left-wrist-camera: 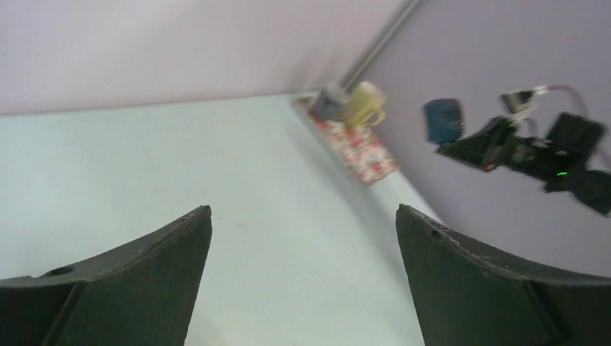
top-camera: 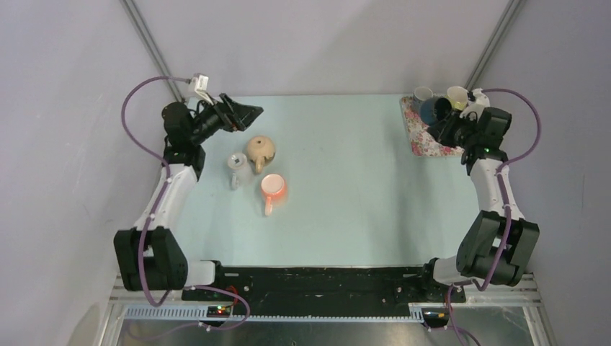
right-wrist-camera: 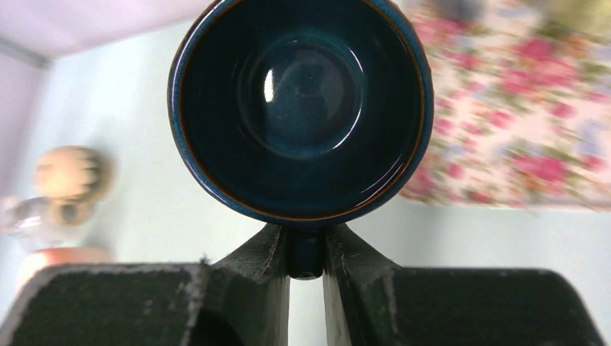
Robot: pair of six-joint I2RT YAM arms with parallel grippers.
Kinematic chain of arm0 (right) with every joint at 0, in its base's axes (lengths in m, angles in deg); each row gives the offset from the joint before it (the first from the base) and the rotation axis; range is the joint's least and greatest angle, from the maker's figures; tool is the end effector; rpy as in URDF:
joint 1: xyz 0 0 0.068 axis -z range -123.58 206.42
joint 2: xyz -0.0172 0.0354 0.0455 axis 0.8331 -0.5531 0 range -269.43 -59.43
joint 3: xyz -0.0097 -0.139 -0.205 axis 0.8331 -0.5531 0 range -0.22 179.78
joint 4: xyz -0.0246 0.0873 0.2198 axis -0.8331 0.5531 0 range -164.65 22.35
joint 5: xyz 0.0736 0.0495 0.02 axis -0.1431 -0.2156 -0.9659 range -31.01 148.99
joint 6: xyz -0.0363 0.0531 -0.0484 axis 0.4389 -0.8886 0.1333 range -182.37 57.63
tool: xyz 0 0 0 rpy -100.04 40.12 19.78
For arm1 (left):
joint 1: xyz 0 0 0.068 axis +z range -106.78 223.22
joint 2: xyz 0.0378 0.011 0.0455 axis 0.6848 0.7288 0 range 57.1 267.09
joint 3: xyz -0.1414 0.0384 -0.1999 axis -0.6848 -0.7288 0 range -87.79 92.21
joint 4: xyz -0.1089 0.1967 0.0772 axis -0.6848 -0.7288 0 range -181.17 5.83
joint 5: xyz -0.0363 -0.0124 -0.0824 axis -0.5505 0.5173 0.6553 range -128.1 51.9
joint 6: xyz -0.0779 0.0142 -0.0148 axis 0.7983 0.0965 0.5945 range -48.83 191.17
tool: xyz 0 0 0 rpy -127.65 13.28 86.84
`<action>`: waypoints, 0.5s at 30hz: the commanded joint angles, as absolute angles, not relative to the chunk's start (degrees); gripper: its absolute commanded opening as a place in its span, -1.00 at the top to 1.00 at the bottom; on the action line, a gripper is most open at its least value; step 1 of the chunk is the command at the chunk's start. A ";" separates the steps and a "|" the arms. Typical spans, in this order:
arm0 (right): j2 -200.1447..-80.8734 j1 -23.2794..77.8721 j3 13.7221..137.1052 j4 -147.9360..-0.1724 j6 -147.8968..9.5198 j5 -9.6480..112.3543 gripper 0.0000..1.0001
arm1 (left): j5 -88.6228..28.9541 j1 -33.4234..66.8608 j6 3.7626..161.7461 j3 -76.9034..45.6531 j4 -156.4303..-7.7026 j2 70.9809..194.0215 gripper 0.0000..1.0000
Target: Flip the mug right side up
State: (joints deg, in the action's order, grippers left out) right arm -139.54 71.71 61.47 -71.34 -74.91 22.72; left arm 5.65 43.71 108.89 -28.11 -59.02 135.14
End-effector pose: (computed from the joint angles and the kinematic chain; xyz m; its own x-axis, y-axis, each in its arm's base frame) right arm 0.3265 -0.0467 0.2876 -0.4175 0.2955 -0.8593 -0.2326 0.8794 0.4154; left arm 0.3217 -0.0455 0.3488 -0.3227 -0.4447 -0.8356 0.6106 0.5768 -0.5427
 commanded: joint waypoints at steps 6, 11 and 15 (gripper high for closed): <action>-148.05 75.18 70.11 -63.70 -54.07 44.46 1.00 | 2.33 48.97 75.34 -30.32 -96.15 123.24 -0.99; -157.28 75.78 76.87 -60.27 -52.25 50.09 1.00 | 1.96 51.80 70.76 -33.09 -99.73 120.30 -0.99; -162.43 75.93 80.81 -57.72 -50.37 53.73 1.00 | 0.51 52.45 67.49 -34.24 -101.37 119.27 -0.99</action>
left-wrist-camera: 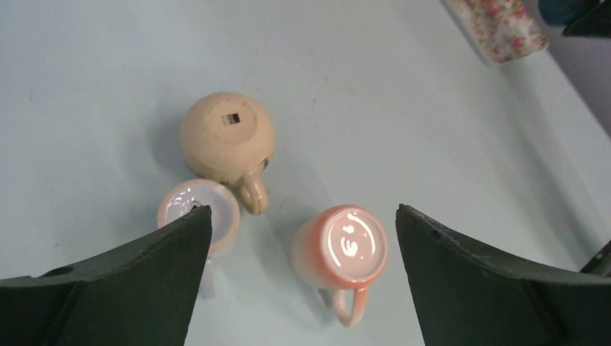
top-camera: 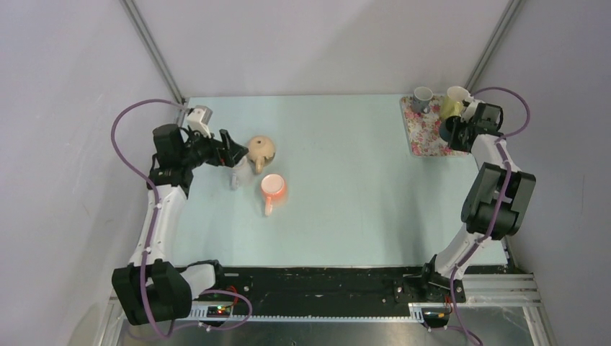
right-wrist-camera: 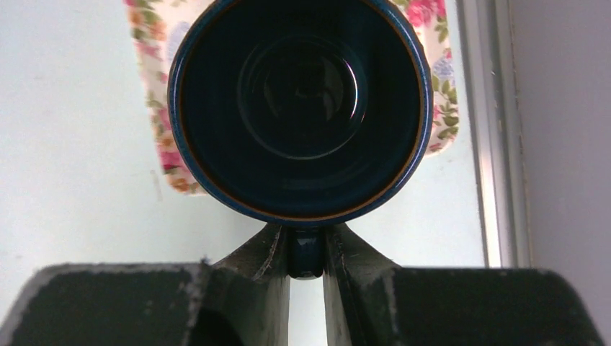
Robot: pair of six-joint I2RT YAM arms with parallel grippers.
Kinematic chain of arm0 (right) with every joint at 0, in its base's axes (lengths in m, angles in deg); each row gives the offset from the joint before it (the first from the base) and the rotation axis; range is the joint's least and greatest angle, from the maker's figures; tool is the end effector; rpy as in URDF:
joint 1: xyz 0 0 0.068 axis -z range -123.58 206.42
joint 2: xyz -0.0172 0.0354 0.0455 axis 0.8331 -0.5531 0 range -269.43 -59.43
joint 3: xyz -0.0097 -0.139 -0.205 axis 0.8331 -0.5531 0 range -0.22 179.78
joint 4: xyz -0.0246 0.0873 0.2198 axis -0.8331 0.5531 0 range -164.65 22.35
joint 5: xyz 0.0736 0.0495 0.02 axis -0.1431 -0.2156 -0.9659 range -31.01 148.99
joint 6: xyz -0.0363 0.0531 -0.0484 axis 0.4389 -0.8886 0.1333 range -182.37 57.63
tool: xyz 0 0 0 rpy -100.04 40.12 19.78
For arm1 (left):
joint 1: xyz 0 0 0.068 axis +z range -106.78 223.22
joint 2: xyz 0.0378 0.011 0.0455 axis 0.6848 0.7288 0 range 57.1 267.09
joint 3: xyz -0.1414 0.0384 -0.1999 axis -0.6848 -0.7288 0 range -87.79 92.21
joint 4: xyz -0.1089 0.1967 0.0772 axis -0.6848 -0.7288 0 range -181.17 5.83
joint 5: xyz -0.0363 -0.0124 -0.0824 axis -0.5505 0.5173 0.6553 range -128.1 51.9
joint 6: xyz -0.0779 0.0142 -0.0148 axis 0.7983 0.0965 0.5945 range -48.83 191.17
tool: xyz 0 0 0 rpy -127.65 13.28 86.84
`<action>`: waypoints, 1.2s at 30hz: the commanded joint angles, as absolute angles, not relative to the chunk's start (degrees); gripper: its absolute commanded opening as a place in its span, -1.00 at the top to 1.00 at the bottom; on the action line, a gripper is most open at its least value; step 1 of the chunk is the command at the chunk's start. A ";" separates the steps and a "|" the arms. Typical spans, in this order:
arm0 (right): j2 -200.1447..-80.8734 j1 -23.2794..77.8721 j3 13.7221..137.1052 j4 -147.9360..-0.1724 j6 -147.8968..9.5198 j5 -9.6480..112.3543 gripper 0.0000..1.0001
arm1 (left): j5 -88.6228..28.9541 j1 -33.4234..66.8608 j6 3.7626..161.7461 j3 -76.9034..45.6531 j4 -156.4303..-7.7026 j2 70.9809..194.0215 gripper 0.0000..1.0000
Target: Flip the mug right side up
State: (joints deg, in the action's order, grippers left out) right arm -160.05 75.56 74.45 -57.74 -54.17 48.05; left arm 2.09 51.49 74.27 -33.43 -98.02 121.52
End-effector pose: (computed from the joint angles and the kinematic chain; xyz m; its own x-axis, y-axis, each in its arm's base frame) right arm 0.3746 -0.1161 0.2087 -0.6631 0.0818 -0.7440 0.0967 0.9950 0.0232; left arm 0.2638 -0.0071 0.2973 -0.4261 -0.1036 -0.8987 0.4515 0.8365 -0.3104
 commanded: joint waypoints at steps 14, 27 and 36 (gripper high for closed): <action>-176.16 75.28 94.35 -50.51 -47.55 60.82 1.00 | 1.89 52.52 66.83 -35.54 -101.55 120.90 -0.99; -184.81 73.89 105.54 -44.69 -46.91 64.28 1.00 | 2.48 52.52 66.46 -35.88 -101.58 121.45 -0.99; -188.90 73.18 111.07 -42.14 -46.69 65.17 1.00 | 2.52 52.47 66.44 -35.83 -101.57 122.76 -0.99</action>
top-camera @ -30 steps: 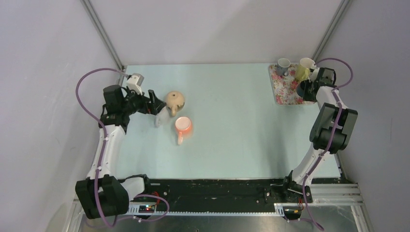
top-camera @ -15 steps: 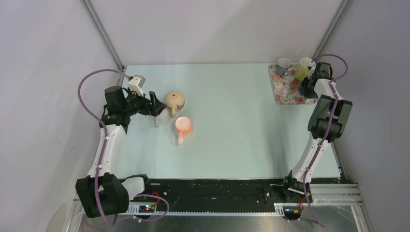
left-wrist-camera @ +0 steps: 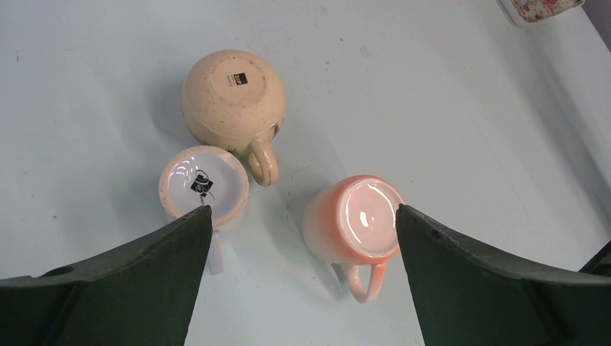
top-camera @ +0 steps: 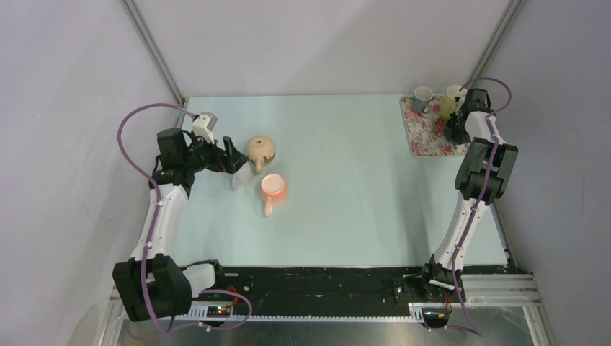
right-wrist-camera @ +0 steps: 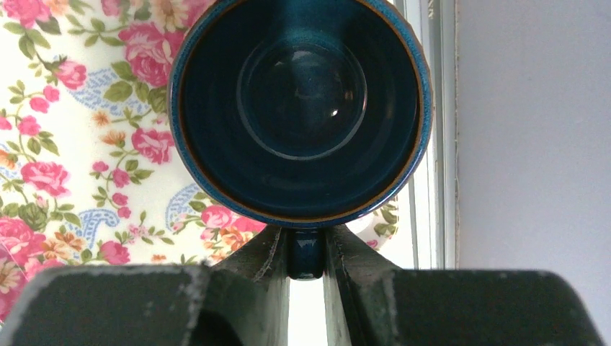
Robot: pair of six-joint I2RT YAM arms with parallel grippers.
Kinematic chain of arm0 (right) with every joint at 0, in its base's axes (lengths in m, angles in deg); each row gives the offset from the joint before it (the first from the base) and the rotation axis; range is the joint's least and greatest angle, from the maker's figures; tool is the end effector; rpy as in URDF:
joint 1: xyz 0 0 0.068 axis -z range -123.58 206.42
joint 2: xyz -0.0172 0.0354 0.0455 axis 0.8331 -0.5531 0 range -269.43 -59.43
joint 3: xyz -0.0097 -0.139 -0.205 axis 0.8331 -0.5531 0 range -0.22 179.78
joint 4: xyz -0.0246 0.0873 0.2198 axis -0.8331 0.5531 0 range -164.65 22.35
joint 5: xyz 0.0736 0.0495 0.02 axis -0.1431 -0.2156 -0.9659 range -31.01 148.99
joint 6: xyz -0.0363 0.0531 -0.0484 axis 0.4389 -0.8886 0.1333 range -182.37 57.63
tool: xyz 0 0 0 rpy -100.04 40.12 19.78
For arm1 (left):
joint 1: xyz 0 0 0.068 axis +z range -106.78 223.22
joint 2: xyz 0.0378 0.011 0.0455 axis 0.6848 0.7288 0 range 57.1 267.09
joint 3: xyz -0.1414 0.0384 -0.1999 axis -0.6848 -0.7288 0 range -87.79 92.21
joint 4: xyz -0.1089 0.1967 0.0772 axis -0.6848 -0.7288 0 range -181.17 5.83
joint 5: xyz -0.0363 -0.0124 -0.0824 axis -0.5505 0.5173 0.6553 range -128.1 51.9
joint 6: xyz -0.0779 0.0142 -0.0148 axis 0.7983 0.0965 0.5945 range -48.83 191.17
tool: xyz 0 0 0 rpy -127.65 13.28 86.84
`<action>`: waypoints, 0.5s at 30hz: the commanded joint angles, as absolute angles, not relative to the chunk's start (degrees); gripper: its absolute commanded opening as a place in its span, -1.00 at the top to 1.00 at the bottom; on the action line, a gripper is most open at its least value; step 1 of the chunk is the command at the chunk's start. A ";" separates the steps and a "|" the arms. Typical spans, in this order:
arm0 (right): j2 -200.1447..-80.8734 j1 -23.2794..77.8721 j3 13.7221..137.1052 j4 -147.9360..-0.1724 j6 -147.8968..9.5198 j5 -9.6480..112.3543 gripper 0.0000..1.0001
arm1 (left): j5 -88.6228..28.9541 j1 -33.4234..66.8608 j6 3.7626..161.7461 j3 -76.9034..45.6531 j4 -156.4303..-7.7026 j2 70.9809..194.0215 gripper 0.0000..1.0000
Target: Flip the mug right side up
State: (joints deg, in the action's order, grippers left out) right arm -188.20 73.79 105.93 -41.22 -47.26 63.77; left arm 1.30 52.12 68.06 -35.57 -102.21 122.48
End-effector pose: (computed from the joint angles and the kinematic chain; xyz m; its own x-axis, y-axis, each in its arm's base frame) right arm 0.4515 -0.1474 0.1512 -0.8534 -0.0054 -0.5212 0.1235 0.9694 -0.2123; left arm 0.2612 -0.0039 0.2721 -0.4884 -0.0339 -0.8720 0.4440 0.8506 -0.2817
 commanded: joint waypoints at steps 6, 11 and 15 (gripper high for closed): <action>-191.43 72.91 114.63 -40.71 -46.45 65.69 1.00 | 2.51 52.50 66.50 -35.81 -101.57 123.17 -0.99; -193.61 72.86 117.36 -39.76 -46.27 65.85 1.00 | 2.36 52.56 66.45 -35.84 -101.53 123.34 -0.99; -194.86 72.77 118.81 -39.37 -46.19 65.99 1.00 | 2.30 52.54 66.47 -35.73 -101.59 123.39 -0.99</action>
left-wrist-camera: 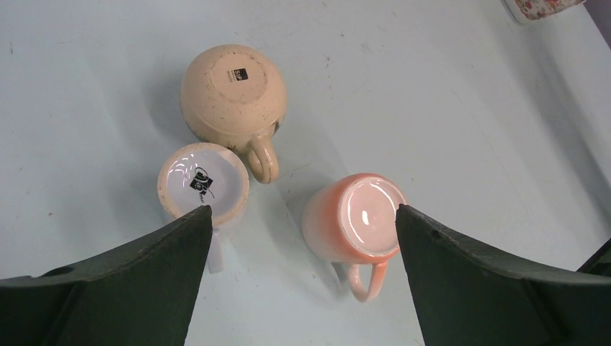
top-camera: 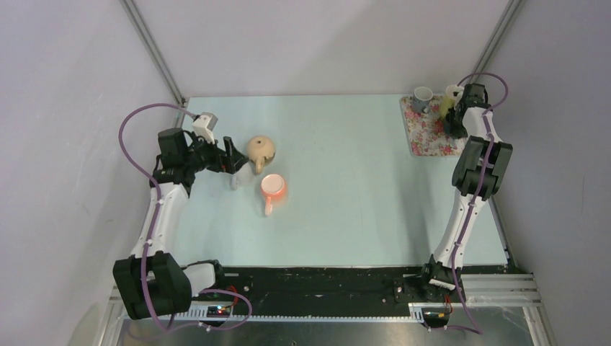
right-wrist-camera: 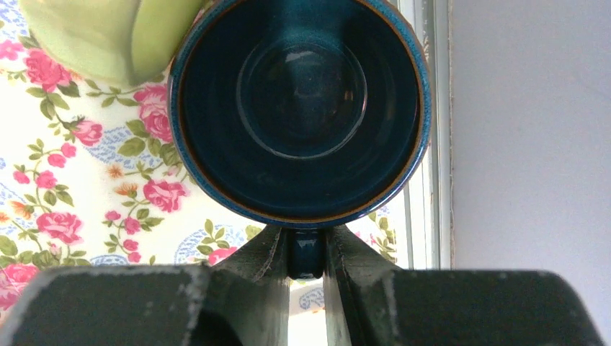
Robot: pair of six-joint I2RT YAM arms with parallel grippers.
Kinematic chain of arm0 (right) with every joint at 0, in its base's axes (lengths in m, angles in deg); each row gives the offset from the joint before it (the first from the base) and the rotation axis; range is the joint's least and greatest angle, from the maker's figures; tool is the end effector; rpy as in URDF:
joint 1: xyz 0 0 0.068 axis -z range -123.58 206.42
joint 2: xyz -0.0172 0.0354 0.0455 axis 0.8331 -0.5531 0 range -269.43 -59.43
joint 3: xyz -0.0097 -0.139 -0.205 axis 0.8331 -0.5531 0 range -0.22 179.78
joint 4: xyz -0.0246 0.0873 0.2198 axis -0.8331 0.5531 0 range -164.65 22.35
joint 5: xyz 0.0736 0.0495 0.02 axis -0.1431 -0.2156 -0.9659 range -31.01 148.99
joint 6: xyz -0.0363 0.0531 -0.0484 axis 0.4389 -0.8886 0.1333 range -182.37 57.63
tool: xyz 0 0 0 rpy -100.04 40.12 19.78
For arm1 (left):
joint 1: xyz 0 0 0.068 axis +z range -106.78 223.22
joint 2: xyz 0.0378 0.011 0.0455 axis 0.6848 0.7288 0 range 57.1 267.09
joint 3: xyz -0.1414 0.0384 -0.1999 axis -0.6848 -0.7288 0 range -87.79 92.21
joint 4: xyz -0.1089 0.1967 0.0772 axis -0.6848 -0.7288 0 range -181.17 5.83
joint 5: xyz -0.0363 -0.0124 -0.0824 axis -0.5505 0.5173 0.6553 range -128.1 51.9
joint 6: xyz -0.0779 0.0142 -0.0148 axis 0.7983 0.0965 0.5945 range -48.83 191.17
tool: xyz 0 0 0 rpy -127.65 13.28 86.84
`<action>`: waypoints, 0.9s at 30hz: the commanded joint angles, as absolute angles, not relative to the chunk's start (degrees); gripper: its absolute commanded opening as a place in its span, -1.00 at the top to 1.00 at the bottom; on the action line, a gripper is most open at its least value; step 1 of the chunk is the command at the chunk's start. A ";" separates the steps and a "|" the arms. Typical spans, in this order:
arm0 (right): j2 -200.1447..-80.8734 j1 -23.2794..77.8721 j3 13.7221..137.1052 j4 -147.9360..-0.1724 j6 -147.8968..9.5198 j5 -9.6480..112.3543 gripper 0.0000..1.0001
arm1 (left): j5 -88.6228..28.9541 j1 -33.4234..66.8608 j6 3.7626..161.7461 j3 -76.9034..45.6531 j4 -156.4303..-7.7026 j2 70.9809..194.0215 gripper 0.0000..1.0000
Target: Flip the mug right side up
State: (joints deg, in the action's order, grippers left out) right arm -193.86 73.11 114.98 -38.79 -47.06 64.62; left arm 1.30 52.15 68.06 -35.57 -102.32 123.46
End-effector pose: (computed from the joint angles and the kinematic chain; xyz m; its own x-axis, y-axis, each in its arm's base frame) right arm 0.4729 -0.1490 0.1505 -0.8472 -0.0204 -0.5308 0.1200 0.9661 -0.2287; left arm 0.2637 -0.0034 0.2678 -0.5047 -0.0367 -0.8625 0.4381 0.8500 -0.2925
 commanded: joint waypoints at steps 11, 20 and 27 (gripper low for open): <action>-197.53 72.21 121.92 -37.78 -45.56 66.24 1.00 | 2.00 52.45 66.85 -35.48 -101.55 123.69 -0.99; -199.53 71.56 125.09 -35.81 -43.30 67.19 1.00 | 1.88 52.50 67.25 -35.40 -101.50 123.77 -0.99; -202.09 70.88 127.97 -33.10 -41.99 67.69 1.00 | 1.49 52.55 67.43 -35.72 -101.52 123.33 -0.99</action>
